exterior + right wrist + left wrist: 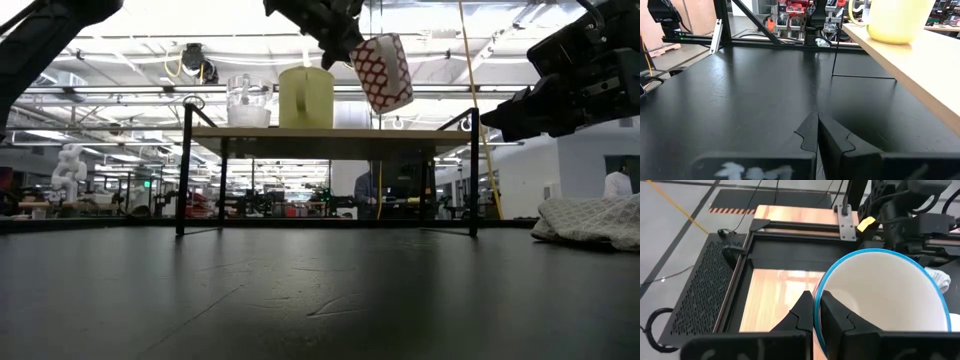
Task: Stack small to large cups/mugs on shelf
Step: Put the red patterned mug on the shelf
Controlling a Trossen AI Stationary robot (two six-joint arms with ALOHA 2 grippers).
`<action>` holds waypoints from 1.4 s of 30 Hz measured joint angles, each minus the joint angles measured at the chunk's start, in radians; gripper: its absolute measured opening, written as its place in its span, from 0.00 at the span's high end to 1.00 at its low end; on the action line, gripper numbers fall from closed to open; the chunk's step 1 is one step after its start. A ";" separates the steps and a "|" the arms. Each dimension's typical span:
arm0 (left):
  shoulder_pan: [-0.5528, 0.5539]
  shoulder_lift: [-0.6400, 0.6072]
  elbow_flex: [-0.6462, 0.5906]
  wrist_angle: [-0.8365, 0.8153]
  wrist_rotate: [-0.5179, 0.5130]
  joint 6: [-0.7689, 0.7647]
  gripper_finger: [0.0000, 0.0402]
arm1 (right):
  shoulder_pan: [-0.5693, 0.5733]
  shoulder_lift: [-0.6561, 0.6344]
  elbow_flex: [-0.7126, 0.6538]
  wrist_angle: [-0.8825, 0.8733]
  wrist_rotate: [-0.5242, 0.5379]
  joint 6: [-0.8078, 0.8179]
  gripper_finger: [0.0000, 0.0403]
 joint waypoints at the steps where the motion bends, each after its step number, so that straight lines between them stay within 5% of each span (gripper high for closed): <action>1: 0.000 0.000 0.000 -0.005 -0.002 0.001 0.97 | 0.000 0.000 0.000 0.000 0.000 0.000 1.00; 42: -0.031 0.035 -0.001 -0.172 -0.046 0.094 0.97 | 0.000 0.000 0.000 0.007 0.000 -0.022 1.00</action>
